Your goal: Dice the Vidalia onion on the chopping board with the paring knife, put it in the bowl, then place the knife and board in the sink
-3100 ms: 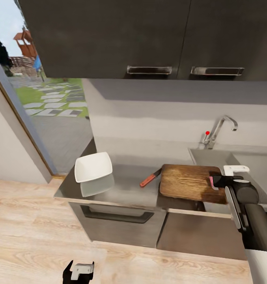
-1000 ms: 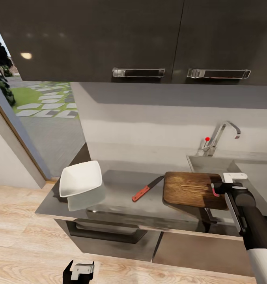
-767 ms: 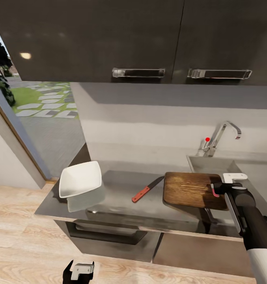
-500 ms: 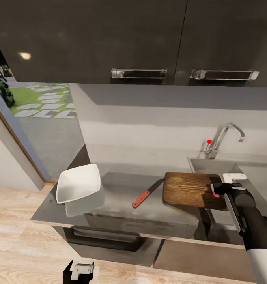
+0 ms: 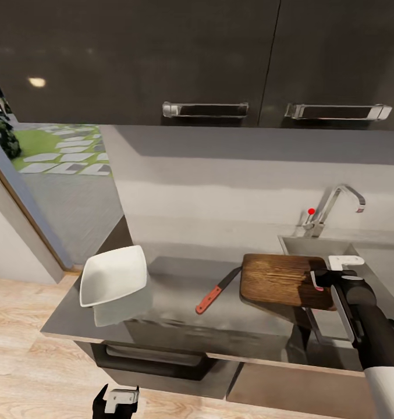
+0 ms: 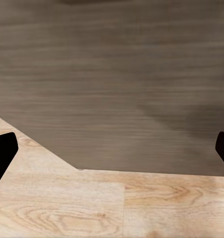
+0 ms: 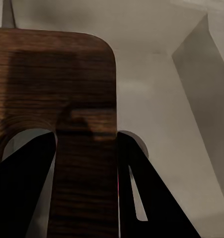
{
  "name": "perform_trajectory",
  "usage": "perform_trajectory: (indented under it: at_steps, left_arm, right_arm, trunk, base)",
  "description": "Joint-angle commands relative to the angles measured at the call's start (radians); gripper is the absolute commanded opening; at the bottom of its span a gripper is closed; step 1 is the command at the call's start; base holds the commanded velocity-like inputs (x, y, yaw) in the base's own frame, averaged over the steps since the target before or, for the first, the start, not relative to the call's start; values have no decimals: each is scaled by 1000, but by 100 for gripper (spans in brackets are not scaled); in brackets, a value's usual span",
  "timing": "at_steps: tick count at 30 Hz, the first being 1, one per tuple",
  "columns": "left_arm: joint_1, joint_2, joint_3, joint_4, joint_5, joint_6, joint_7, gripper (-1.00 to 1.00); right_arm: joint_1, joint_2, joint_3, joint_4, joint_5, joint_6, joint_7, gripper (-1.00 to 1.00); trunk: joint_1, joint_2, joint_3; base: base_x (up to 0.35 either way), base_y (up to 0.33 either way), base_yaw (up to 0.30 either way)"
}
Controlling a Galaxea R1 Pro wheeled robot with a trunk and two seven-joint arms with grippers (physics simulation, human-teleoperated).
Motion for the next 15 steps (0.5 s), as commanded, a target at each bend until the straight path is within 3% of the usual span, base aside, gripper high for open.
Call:
perform_trajectory:
  at_steps: [1,6,15]
  left_arm:
    - [-2,-1,-6,4,-7,-5,10,100]
    - [-2,-1,-6,4,-7,-4,10,100]
    - [-2,0,-6,4,-7,-5,10,100]
  right_arm:
    - [0,0,0,-1,13,6,2,-100]
    - [0,0,2,0,13,6,1,-100]
    - [-1,0,4,11,13,5,0,-100]
  trunk:
    - [1,-2,-2]
    - [1,-2,-2]
    - [1,-2,-2]
  base:
    - [2,0,0]
    - [1,97,0]
    - [0,280,0]
